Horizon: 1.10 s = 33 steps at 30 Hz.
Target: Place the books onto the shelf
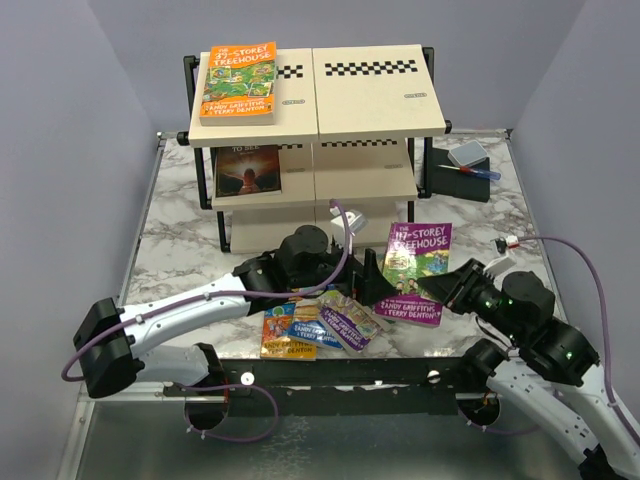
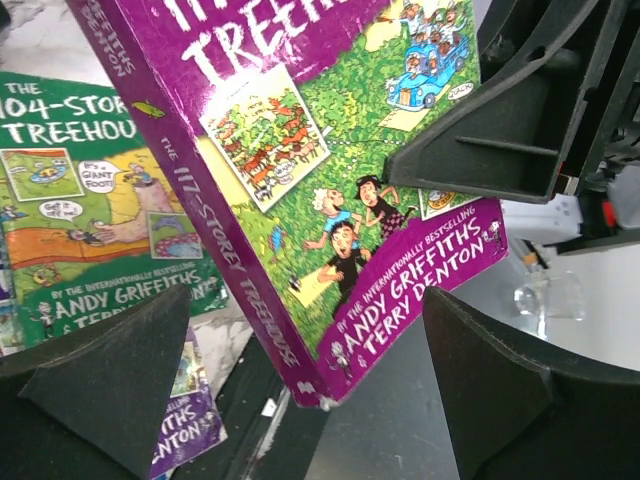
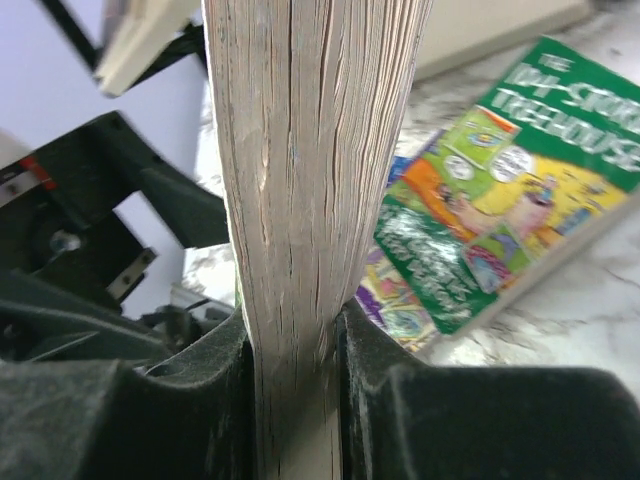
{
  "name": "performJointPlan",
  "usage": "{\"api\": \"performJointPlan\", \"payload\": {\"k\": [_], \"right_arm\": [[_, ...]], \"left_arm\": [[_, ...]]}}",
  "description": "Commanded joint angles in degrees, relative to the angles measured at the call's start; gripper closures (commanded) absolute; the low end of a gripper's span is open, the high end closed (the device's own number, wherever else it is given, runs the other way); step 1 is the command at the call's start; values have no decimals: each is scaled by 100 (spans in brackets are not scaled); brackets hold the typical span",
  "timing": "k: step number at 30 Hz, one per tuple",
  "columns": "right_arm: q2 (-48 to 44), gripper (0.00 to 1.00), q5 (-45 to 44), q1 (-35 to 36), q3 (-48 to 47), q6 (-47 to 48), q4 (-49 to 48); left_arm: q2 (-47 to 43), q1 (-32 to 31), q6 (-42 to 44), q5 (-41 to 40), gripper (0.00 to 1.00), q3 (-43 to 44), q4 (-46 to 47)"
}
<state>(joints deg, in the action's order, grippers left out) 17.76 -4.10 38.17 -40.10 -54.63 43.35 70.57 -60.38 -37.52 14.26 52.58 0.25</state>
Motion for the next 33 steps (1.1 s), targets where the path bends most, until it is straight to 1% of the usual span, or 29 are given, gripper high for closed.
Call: {"api": "performJointPlan", "payload": {"k": [1, 5, 9, 12, 14, 19, 22, 25, 26, 27, 28, 29, 33], "right_arm": [[180, 100, 994, 23, -392, 534, -1394], [464, 100, 1564, 22, -512, 688, -2031], [767, 100, 1812, 24, -601, 779, -2424], [893, 100, 1864, 23, -654, 835, -2630], [957, 100, 1901, 23, -673, 879, -2753], [1113, 100, 1981, 23, -756, 993, -2794], [1107, 100, 1992, 19, -741, 1031, -2851], [1122, 100, 1996, 23, -756, 1046, -2868], [1129, 100, 2010, 19, -764, 1058, -2860], [1127, 100, 2026, 23, -783, 1078, -2840], [1118, 100, 2017, 23, -792, 1097, -2810], [1097, 100, 1980, 23, -804, 1110, -2762], [952, 75, 1852, 23, -808, 1138, -2560]], "left_arm": [[-284, 123, -497, 529, 1, -280, 540], [-502, 237, -784, 677, 1, -496, 835], [-754, 410, -1295, 976, 1, -833, 1555], [-939, 527, -1572, 1095, 6, -942, 1851], [-1022, 559, -1678, 1158, 13, -992, 1993], [-1159, 609, -2011, 1252, 42, -1163, 2432], [-1190, 619, -2174, 1262, 56, -1266, 2626], [-1177, 632, -2218, 1281, 67, -1251, 2648], [-1177, 633, -2224, 1281, 75, -1240, 2655], [-1185, 639, -2217, 1258, 90, -1237, 2655], [-1202, 648, -2241, 1203, 100, -1238, 2641], [-1215, 657, -2246, 1165, 100, -1244, 2638], [-1360, 676, -2152, 1070, 100, -1256, 2642]]}}
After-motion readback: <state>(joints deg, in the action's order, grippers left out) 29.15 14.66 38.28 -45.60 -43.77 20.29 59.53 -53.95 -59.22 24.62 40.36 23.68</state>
